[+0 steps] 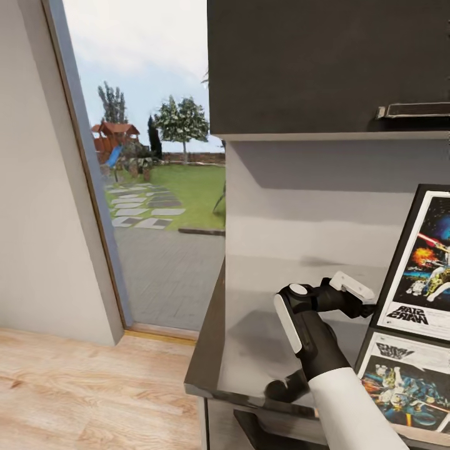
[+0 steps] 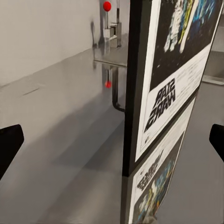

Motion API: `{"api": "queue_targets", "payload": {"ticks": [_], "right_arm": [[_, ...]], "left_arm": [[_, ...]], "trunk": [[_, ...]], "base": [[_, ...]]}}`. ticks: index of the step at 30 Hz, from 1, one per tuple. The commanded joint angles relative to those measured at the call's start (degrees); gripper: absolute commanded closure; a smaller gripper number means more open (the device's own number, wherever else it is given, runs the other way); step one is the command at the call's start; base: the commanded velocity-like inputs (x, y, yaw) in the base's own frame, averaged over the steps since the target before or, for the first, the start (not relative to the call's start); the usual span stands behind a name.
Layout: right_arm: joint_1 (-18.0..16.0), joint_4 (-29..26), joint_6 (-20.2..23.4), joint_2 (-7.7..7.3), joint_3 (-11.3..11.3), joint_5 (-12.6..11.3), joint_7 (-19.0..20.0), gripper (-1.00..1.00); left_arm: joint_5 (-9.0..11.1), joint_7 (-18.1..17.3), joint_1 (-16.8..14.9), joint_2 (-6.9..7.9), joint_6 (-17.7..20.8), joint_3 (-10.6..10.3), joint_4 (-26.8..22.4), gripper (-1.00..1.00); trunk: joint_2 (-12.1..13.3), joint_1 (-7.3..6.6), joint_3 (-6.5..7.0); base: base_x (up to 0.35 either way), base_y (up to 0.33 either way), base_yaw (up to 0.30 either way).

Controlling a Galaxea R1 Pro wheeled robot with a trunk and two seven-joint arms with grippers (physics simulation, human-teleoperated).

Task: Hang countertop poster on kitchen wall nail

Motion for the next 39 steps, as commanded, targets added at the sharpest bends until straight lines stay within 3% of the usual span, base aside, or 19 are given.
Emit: {"api": "queue_targets", "payload": {"ticks": [1,39], "right_arm": [[0.0,0.0,0.6,-0.03,0.1,-0.3,-0.3,-1.00],[0.0,0.0,0.6,-0.04,0.1,-0.3,-0.3,-1.00]], "left_arm": [[0.0,0.0,0.0,-0.01,-0.1,0.1,-0.1,-1.00],[0.0,0.0,0.0,-0.01,-0.1,0.1,-0.1,-1.00]], "trunk": [[0.0,0.01,-0.05],[0.0,0.01,-0.05]], "base": [[0.050,-0.180,0.000],[0.006,-0.101,0.000]]}}
